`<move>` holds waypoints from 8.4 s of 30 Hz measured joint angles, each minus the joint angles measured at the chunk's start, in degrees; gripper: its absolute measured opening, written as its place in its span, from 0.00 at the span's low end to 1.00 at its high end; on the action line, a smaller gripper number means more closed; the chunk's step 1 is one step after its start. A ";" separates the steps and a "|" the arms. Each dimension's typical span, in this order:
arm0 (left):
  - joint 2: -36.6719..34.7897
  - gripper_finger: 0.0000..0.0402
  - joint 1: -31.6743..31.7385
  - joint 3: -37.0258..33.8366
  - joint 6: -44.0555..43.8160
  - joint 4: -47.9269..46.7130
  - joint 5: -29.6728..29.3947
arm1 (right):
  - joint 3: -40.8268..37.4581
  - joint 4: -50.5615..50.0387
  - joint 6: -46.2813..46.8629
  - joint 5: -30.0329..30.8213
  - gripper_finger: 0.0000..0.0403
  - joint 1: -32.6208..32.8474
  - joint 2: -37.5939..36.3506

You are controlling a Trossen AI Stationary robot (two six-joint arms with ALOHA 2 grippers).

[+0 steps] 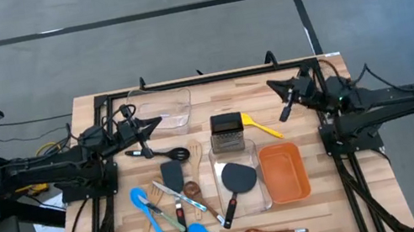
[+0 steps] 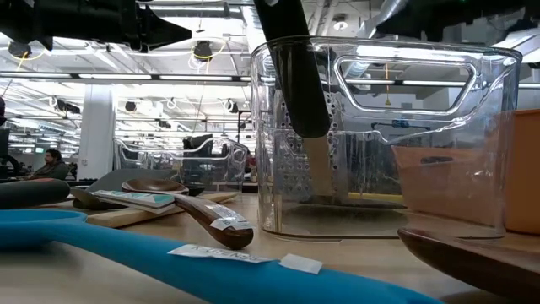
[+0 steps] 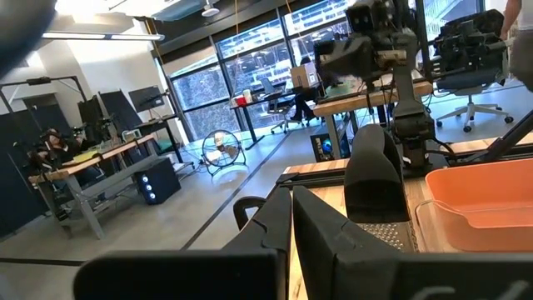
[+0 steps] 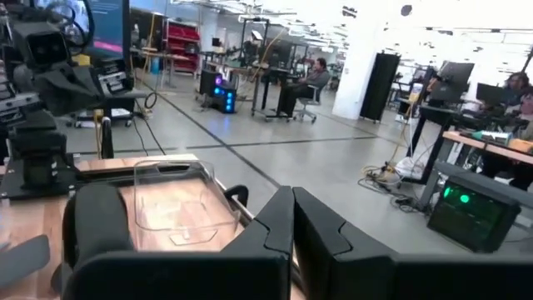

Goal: Pick & Place Kitchen Items
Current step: Put the yellow ladle into the top transparent bin

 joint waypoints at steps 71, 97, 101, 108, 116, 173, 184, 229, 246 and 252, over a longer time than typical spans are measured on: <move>-0.02 0.01 0.00 0.00 -1.99 -0.13 0.02 | 19.92 -23.59 12.22 -42.65 0.00 -42.57 34.00; -0.02 0.01 0.00 0.00 -1.97 -0.04 0.00 | 58.17 -84.08 -3.12 -44.26 0.00 -35.71 54.70; -0.01 0.01 -0.01 0.00 -1.97 -0.09 0.00 | 56.25 -83.75 -6.90 -44.28 0.00 -33.73 58.20; -0.02 0.01 -0.02 0.00 -1.97 -0.15 0.00 | 51.58 -73.44 -8.11 -47.88 0.00 -31.99 58.98; -0.02 0.01 -0.02 0.00 -1.97 -0.15 -0.02 | 48.94 -69.73 -8.09 -48.24 0.00 -31.98 56.74; -0.02 0.01 -0.01 0.02 -1.97 -0.24 0.00 | 26.34 -55.00 5.66 -34.41 0.59 -20.75 50.52; -0.02 0.01 -0.02 0.02 -1.97 -0.24 0.00 | 20.45 -45.81 8.48 -35.22 0.57 -20.73 50.50; 0.00 0.01 -0.02 0.02 -1.97 -0.22 -0.01 | 7.90 -31.45 12.55 -40.77 0.45 -20.80 50.39; -0.02 0.01 -0.02 0.02 -1.97 -0.22 -0.02 | 7.87 -30.97 12.48 -41.12 0.06 -20.78 50.54; -0.01 0.01 -0.02 0.02 -1.97 -0.22 0.00 | 8.57 -31.89 12.48 -41.22 0.05 -21.12 50.61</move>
